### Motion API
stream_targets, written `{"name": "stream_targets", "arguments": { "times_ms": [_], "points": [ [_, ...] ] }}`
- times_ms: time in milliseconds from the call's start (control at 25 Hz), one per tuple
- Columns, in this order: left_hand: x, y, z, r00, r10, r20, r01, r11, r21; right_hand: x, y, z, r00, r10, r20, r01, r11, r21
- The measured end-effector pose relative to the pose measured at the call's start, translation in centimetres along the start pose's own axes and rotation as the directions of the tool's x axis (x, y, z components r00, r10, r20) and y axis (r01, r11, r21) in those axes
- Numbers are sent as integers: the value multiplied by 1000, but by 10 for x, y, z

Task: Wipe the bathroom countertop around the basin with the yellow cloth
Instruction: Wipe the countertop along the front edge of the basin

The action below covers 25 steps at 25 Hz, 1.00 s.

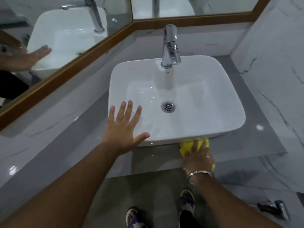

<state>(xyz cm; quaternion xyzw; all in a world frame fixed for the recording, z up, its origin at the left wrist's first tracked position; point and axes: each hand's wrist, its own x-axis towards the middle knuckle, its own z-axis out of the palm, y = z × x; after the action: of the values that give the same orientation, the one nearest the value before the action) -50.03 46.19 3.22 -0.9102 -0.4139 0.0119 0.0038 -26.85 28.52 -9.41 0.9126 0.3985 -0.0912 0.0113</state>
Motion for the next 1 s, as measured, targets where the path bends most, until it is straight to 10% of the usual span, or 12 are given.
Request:
{"name": "stream_targets", "arguments": {
  "times_ms": [240, 480, 680, 1000],
  "points": [
    [1, -23, 3, 998, 63, -25, -63, 998, 11, -46, -84, -3, 884, -452, 118, 450, 892, 42],
    [-2, -28, 11, 993, 55, -106, -59, 998, -35, -38, -81, -13, 997, -76, -13, 76, 997, 3],
    [-4, -29, 9, 992, 55, -118, -62, 996, -59, -94, -174, 1, 825, -552, 118, 549, 834, 66],
    [-2, -28, 9, 994, 22, -103, -25, 999, -37, -59, -120, -8, 998, -57, 13, 57, 997, 50]
  ]
}}
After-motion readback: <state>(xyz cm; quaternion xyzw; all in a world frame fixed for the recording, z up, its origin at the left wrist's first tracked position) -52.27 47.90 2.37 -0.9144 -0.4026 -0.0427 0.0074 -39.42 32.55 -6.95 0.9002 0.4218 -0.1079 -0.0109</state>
